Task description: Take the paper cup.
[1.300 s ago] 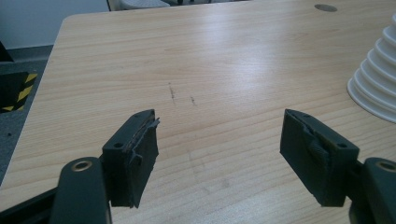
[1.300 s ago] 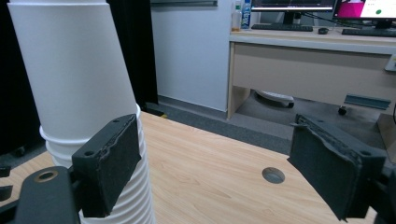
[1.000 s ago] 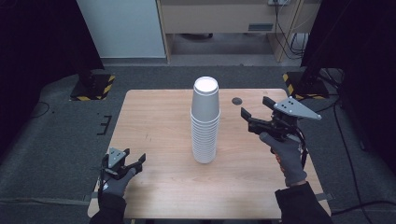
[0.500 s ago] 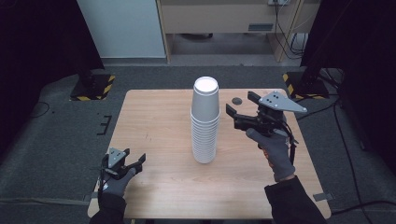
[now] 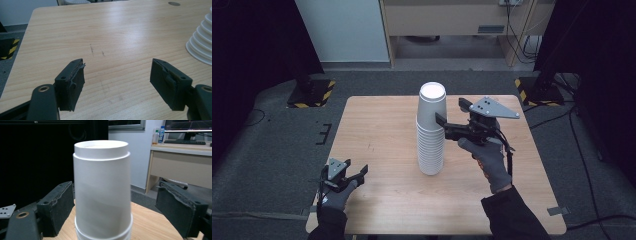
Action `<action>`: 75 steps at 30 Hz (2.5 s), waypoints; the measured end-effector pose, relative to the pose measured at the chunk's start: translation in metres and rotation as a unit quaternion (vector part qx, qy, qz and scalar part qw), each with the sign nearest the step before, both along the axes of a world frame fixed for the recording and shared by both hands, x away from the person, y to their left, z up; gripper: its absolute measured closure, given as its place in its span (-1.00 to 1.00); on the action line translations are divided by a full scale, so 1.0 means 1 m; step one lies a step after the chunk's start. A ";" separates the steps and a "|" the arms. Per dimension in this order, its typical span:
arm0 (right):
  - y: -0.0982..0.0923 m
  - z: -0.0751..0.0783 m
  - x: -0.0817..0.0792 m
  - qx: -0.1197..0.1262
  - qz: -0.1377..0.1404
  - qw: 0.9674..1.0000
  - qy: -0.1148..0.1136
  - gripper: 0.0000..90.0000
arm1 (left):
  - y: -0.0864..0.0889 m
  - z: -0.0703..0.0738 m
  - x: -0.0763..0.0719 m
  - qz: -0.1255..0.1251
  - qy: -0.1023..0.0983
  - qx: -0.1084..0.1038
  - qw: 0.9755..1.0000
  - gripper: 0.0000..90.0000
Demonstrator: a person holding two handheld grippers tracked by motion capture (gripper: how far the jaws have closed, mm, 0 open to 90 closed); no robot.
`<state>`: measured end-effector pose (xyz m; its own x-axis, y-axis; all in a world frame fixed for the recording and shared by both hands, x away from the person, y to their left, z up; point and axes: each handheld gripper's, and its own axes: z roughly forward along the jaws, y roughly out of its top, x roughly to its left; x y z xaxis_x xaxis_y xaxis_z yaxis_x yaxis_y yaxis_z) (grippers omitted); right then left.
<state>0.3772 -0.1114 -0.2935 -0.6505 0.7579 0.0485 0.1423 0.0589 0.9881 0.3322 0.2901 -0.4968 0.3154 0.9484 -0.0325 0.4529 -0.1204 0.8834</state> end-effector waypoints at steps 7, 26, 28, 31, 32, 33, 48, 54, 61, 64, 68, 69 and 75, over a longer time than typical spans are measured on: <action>0.018 -0.006 0.008 -0.010 0.004 1.000 0.005 -0.68 | 0.000 0.000 0.000 0.000 -0.001 0.000 1.000 -0.41; 0.040 -0.020 0.028 -0.017 -0.005 1.000 0.015 -0.70 | 0.001 0.000 0.000 0.000 -0.001 0.000 1.000 -0.41; 0.041 -0.021 0.030 -0.016 -0.004 1.000 0.017 -0.70 | 0.001 0.000 0.000 0.000 -0.001 -0.001 1.000 -0.41; 0.043 -0.023 0.032 -0.019 -0.006 1.000 0.017 -0.72 | 0.001 0.000 0.000 0.000 -0.002 0.000 1.000 -0.41; 0.044 -0.023 0.033 -0.019 -0.007 1.000 0.019 -0.72 | 0.001 0.000 0.000 0.000 -0.002 0.000 1.000 -0.41; 0.044 -0.023 0.033 -0.019 -0.007 1.000 0.019 -0.72 | 0.001 0.000 0.000 0.000 -0.002 0.000 1.000 -0.41; 0.054 -0.025 0.037 -0.026 -0.025 0.999 0.016 -0.69 | 0.001 0.001 0.000 0.001 -0.002 0.000 1.000 -0.41; 0.050 -0.021 0.035 -0.014 -0.019 1.000 0.012 -0.67 | 0.001 0.001 0.000 0.001 -0.002 0.000 1.000 -0.41; 0.050 -0.009 0.032 -0.007 -0.019 1.000 0.004 -0.67 | 0.001 0.001 0.000 0.002 -0.003 -0.001 1.000 -0.41; 0.050 -0.006 0.032 -0.006 -0.018 1.000 0.001 -0.67 | 0.002 0.001 0.000 0.002 -0.004 -0.001 1.000 -0.41; 0.047 0.001 0.032 0.005 -0.018 1.000 -0.004 -0.66 | 0.002 0.001 0.000 0.002 -0.004 -0.001 1.000 -0.41; 0.046 0.003 0.032 0.008 -0.016 1.000 -0.005 -0.66 | 0.001 0.001 0.000 0.002 -0.004 -0.001 1.000 -0.41; 0.043 0.015 0.031 0.022 -0.015 1.000 -0.012 -0.66 | 0.001 0.001 0.000 0.001 -0.003 0.000 1.000 -0.41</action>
<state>0.4081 -0.0682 -0.2787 -0.6285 0.7750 0.0663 0.1191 0.0117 0.9928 0.3320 0.2914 -0.4960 0.3134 0.9491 -0.0313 0.4475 -0.1185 0.8864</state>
